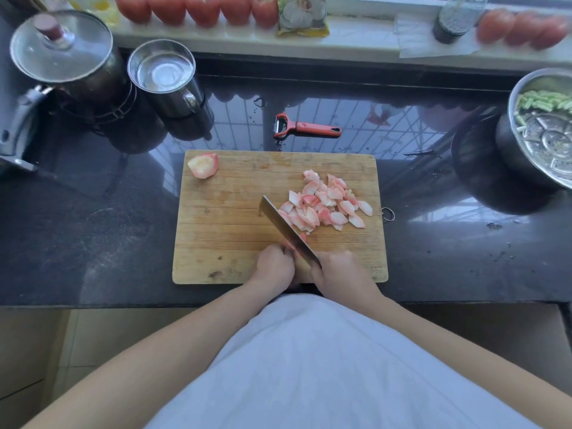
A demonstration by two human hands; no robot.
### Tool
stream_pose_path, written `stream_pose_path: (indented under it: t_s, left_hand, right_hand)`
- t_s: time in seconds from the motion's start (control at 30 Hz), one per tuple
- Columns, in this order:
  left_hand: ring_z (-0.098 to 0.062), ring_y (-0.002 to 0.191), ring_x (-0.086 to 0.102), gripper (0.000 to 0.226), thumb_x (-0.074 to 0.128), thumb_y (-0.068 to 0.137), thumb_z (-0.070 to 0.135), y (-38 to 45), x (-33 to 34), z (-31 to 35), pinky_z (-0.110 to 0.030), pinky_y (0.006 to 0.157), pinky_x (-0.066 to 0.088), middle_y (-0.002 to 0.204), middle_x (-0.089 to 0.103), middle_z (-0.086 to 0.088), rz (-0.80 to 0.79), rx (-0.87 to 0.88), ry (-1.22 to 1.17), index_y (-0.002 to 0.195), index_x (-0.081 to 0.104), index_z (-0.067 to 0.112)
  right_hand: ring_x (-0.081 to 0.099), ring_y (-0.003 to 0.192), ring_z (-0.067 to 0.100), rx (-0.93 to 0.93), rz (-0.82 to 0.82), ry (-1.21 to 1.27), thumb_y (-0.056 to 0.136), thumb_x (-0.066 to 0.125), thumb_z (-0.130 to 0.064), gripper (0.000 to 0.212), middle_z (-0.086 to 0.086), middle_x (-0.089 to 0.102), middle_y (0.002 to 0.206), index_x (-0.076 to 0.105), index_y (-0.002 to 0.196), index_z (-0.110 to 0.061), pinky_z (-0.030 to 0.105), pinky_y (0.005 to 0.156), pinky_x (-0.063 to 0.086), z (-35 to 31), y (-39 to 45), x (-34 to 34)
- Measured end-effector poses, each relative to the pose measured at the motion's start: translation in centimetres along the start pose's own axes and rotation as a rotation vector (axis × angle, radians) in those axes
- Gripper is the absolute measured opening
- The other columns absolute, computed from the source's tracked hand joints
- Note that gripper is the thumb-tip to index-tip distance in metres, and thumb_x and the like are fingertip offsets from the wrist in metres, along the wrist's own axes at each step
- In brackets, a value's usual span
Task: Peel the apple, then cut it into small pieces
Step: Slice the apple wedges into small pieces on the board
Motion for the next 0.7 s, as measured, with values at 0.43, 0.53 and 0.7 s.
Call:
stream_pose_path:
  t_s: [0.43, 0.53, 0.7]
  left_hand:
    - [-0.022, 0.072, 0.064, 0.035, 0.038, 0.104, 0.020, -0.1, 0.2, 0.7, -0.033, 0.071, 0.046, 0.069, 0.067, 0.001, -0.044, -0.033, -0.003, 0.076, 0.059, 0.018]
    - [-0.032, 0.081, 0.070, 0.036, 0.035, 0.097, 0.033, 0.1, 0.4, 0.6, -0.041, 0.080, 0.057, 0.078, 0.074, -0.008, -0.058, -0.027, 0.017, 0.082, 0.063, 0.017]
    - [-0.032, 0.079, 0.072, 0.040, 0.029, 0.089, 0.036, 0.1, 0.3, 0.6, -0.048, 0.081, 0.059, 0.080, 0.075, -0.008, -0.065, -0.010, 0.030, 0.086, 0.065, 0.017]
  right_hand:
    - [0.062, 0.081, 0.037, 0.007, -0.109, -0.159, 0.097, 0.048, -0.019, 0.024, 0.016, 0.066, 0.088, 0.063, 0.090, -0.003, 0.040, 0.063, 0.047, 1.9, -2.7, -0.6]
    - [0.063, 0.081, 0.037, 0.017, -0.133, -0.185, 0.097, 0.046, -0.021, 0.026, 0.015, 0.067, 0.089, 0.065, 0.093, -0.004, 0.041, 0.067, 0.053, 2.9, -3.3, -0.3]
    - [0.066, 0.086, 0.033, 0.029, -0.148, -0.182, 0.099, 0.047, -0.024, 0.026, 0.010, 0.068, 0.092, 0.066, 0.094, -0.007, 0.042, 0.074, 0.055, 3.7, -4.1, -0.3]
Point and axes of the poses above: each hand's wrist, its own y-axis towards the middle knuckle, its own x-axis out of the palm, z = x × y, the point moved 3 cm from there along y, towards the middle knuckle
